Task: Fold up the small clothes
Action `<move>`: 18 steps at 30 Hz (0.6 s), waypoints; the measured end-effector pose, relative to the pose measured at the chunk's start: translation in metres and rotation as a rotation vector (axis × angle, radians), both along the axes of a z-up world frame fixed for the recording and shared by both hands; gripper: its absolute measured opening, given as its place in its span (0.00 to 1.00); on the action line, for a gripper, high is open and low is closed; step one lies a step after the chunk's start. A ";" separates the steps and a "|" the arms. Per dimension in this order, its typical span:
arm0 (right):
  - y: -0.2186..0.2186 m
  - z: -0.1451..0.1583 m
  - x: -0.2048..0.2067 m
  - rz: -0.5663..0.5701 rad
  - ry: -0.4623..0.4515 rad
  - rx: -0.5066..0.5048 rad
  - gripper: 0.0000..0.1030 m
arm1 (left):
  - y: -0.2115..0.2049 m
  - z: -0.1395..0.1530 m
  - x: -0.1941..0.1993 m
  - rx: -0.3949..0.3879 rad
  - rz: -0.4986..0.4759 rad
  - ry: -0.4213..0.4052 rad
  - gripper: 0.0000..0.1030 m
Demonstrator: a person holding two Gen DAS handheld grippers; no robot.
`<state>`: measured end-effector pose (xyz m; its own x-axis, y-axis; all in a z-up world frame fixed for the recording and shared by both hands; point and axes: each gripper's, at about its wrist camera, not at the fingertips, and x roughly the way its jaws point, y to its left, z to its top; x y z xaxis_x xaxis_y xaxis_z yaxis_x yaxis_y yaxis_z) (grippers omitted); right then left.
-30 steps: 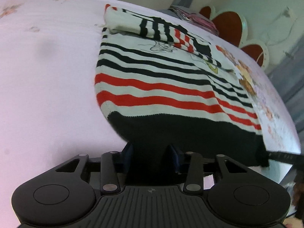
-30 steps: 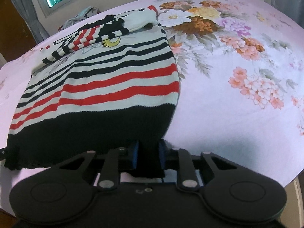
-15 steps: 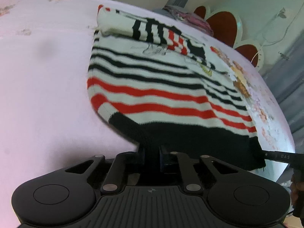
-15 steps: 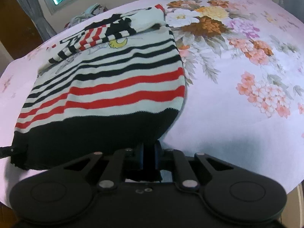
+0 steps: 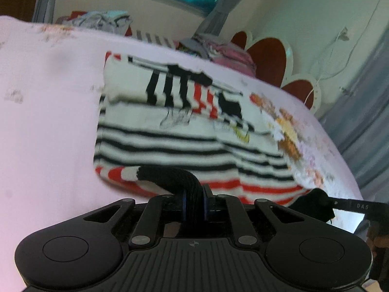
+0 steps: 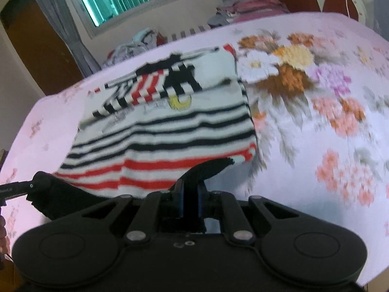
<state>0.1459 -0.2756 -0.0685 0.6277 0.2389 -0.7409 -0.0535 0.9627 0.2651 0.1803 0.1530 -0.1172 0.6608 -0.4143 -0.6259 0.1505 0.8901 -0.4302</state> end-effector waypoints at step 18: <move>-0.001 0.029 0.133 0.019 -0.133 0.043 0.10 | 0.001 0.020 0.116 -0.051 0.142 -0.100 0.11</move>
<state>0.2786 -0.2762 -0.0395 0.7144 0.2818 -0.6404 -0.1093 0.9490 0.2957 0.2967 0.1540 -0.0970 0.7730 -0.3419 -0.5344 0.0695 0.8830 -0.4643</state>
